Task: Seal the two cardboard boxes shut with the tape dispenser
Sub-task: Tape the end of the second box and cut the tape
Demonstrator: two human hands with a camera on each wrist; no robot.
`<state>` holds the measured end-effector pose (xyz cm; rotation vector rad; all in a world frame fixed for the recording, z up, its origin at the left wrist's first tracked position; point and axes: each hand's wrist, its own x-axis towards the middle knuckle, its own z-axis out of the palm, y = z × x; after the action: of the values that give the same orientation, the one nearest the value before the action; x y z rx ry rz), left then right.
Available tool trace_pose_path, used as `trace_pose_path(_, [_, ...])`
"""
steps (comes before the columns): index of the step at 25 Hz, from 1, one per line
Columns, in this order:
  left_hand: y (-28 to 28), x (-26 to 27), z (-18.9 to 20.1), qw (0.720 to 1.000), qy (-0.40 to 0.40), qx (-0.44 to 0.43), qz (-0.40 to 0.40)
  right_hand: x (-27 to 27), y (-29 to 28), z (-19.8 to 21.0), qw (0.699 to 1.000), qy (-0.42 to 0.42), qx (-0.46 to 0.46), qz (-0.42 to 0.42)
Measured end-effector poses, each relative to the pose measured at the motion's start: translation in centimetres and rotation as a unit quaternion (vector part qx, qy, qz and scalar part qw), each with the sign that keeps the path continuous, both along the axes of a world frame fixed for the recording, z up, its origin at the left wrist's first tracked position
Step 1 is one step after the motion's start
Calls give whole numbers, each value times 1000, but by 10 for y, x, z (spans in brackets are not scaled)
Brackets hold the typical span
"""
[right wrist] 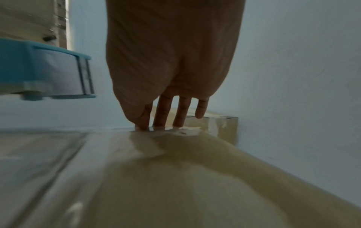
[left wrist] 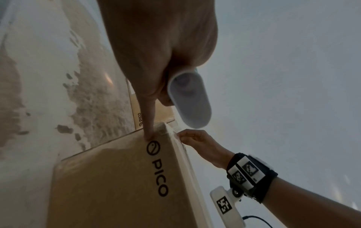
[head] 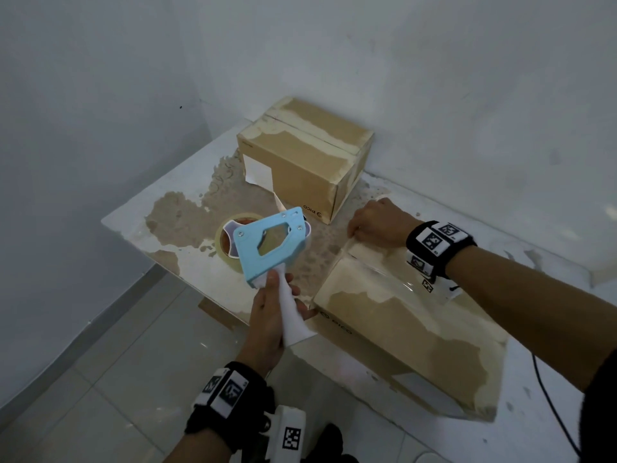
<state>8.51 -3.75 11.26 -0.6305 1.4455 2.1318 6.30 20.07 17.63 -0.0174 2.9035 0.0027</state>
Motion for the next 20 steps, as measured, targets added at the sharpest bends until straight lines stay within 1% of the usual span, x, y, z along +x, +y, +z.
trace_pose_path(1, [2, -1, 0, 1000, 10, 2, 11, 4, -6, -3, 1000, 4, 12, 21])
trace_pose_path(3, [4, -3, -1, 1000, 6, -8, 25, 16, -22, -11, 998, 10, 22, 64])
trace_pose_path(4, [3, -7, -7, 999, 5, -14, 31, 21, -28, -14, 997, 3, 20, 73])
trace_pose_path(7, [-4, -13, -23, 999, 7, -30, 45, 35, -36, -11, 997, -46, 12, 54])
trace_pose_path(10, [-7, -16, -33, 1000, 10, -18, -1, 45, -54, -6, 993, -100, 0, 65])
trace_pose_path(12, [-8, -15, -36, 1000, -2, -23, -18, 50, -68, -6, 991, -117, -18, 67])
trace_pose_path(16, [-5, -14, -36, 999, -17, -20, -39, 50, -83, -1, 986, -163, -20, 39])
trace_pose_path(20, [-10, -15, -46, 997, -20, -17, -75, 57, -99, -3, 984, -176, -24, 14])
